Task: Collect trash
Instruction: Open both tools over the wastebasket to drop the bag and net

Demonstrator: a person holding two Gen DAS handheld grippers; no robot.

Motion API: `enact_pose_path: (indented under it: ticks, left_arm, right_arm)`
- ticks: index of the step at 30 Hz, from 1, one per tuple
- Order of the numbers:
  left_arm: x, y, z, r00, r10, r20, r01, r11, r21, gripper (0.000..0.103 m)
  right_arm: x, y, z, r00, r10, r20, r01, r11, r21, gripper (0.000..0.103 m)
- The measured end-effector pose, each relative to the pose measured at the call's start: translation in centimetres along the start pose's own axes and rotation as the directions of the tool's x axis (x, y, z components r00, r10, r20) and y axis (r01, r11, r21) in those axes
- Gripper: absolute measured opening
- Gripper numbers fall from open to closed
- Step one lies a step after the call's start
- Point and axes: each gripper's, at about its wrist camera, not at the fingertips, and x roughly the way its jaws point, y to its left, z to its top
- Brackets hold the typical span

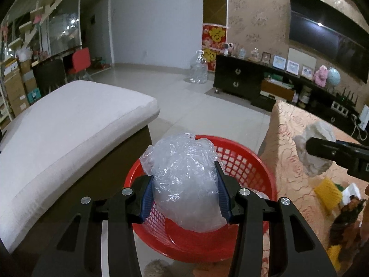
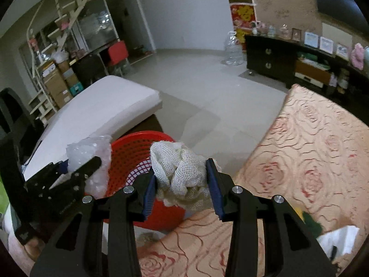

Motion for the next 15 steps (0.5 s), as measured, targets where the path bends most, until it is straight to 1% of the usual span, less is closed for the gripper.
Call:
enact_pose_path:
  ticks: [4, 10, 15]
  left_arm:
    - [2.2, 0.3, -0.6, 0.999, 0.015, -0.05, -0.015, 1.0, -0.003, 0.044]
    - [4.0, 0.8, -0.9, 0.995, 0.035, -0.094, -0.036, 0.999, -0.011, 0.044]
    - [5.1, 1.1, -1.3, 0.991, 0.045, -0.125, -0.047, 0.999, -0.008, 0.045]
  right_arm:
    - [2.1, 0.2, 0.2, 0.999, 0.033, -0.033, -0.033, 0.999, 0.012, 0.04]
    - [4.7, 1.6, 0.4, 0.994, 0.076, -0.072, -0.075, 0.997, 0.019, 0.04]
    - [6.4, 2.7, 0.4, 0.991, 0.084, -0.1, -0.083, 0.996, 0.014, 0.042]
